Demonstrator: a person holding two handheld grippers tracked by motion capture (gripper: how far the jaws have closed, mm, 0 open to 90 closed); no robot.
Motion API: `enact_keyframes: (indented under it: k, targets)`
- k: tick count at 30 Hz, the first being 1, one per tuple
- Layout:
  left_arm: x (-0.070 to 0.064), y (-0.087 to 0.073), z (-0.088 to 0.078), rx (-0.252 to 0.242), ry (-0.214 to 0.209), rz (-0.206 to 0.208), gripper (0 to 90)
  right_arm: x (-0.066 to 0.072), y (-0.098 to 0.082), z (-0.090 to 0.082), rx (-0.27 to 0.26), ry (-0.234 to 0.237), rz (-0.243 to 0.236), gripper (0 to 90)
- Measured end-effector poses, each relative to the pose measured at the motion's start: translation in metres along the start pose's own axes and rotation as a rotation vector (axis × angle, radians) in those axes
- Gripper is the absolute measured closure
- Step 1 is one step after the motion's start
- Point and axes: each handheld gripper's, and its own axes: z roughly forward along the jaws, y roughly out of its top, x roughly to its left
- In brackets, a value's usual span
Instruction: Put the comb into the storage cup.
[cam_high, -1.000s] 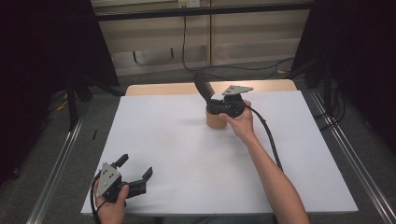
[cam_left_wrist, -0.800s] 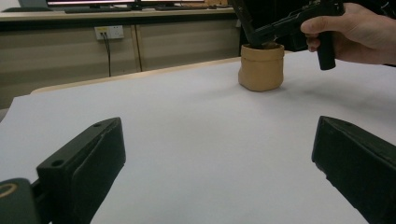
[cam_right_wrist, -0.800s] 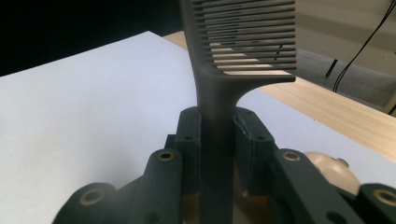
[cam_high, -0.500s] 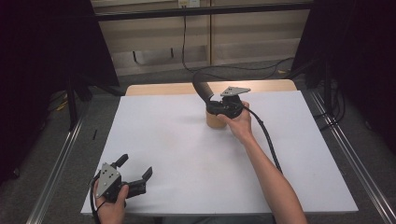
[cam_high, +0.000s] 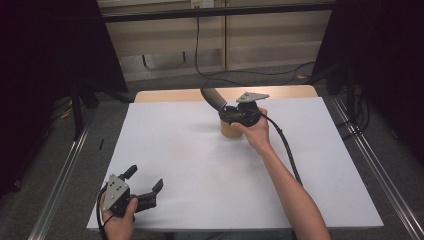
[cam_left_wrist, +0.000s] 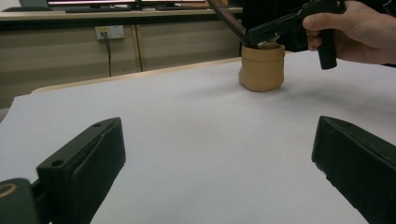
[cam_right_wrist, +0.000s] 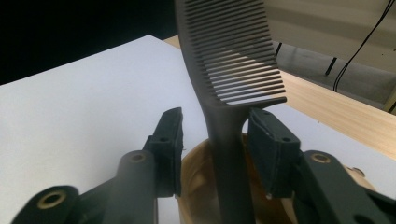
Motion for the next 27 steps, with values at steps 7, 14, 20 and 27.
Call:
enact_keyframes:
  k: [7,14,20,27]
  targets:
    - [0.0,0.0,0.0,0.0,0.001,0.001,2.8,0.002,0.005,-0.007,-0.001,-0.017,0.0,42.9]
    - [0.0,0.001,0.001,0.0,0.003,-0.001,2.8,0.005,0.006,-0.017,-0.016,-0.014,0.003,35.4]
    - [0.002,0.0,0.002,0.009,0.014,0.001,2.8,0.008,0.006,-0.024,-0.025,-0.011,-0.002,29.2]
    - [0.002,0.0,0.002,0.007,0.015,-0.007,2.8,0.007,0.009,-0.036,-0.05,-0.05,0.001,18.5]
